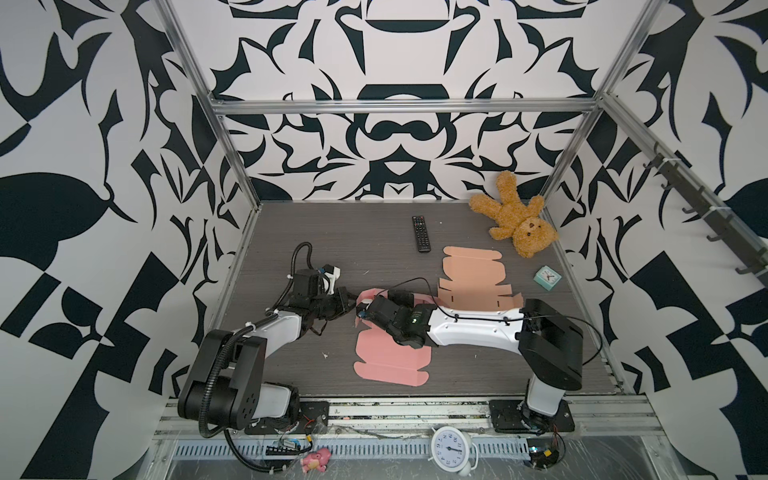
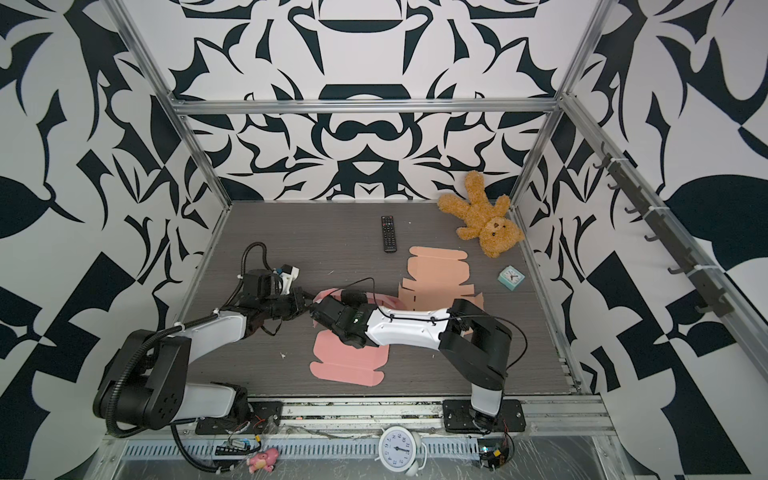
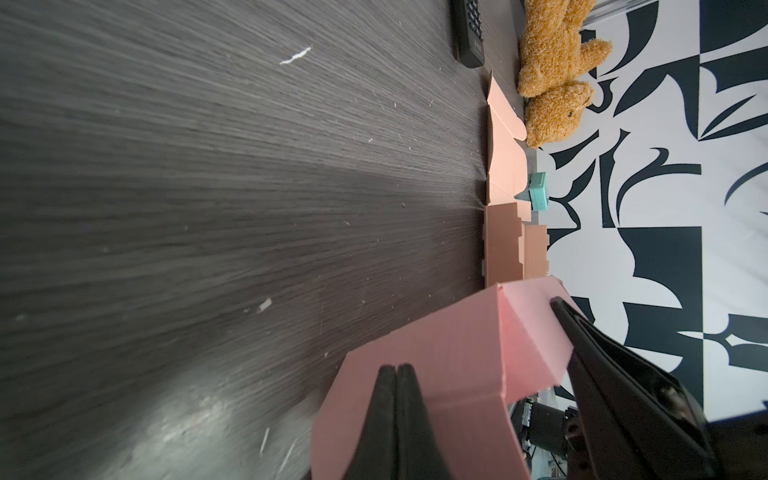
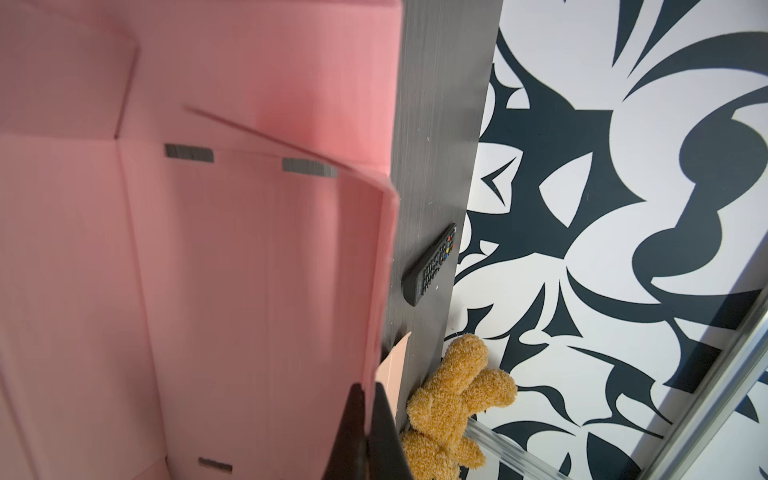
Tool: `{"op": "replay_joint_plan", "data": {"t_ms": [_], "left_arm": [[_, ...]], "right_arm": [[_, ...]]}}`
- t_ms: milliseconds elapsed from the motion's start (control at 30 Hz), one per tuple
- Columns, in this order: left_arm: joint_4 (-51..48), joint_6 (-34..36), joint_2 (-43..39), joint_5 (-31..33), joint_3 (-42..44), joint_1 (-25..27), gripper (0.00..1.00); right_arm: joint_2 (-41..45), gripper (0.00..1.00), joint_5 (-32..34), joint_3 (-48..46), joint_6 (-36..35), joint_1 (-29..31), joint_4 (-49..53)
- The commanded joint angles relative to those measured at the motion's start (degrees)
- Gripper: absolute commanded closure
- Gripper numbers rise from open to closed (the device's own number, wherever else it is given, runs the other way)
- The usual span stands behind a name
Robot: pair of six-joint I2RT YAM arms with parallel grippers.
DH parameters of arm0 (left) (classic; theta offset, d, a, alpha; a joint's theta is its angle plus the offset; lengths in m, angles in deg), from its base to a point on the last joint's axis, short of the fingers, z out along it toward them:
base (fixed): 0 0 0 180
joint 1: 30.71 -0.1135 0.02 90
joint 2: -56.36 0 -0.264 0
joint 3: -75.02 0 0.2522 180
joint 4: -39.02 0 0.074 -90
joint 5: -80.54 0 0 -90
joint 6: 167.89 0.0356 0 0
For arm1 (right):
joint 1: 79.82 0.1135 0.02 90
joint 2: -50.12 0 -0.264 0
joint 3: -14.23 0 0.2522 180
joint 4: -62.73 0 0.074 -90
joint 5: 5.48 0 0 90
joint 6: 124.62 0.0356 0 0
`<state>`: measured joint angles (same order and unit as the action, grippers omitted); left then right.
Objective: Fold the paper box
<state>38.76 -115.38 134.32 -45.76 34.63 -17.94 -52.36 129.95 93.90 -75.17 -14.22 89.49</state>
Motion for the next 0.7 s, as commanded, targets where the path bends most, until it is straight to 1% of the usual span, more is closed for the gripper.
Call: {"op": "replay_joint_plan", "data": {"t_ms": [0, 333, 400, 533, 667], "left_arm": [[0.27, 0.54, -1.72, -0.44, 1.28, 0.57, 1.0], [1.09, 1.32, -4.48, 1.29, 5.03, 3.53, 0.93], [1.14, 1.42, -6.68, 1.96, 5.65, 4.15, 0.92], [1.31, 1.72, -7.9, 2.99, 7.22, 4.6, 0.81], [1.37, 2.15, -9.32, 4.35, 8.72, 5.34, 0.73]], "right_arm": [[2.96, 1.0, -0.78, -1.54, -3.6, 0.19, -5.03], [4.21, 1.0, -2.09, -6.05, -8.43, 0.18, -12.52], [4.09, 1.0, -1.84, -7.08, -9.63, 0.16, -14.46], [4.47, 1.0, -1.64, -8.75, -11.52, 0.21, -17.65], [5.08, 1.0, -1.83, -9.53, -12.3, 0.15, -18.71]]}}
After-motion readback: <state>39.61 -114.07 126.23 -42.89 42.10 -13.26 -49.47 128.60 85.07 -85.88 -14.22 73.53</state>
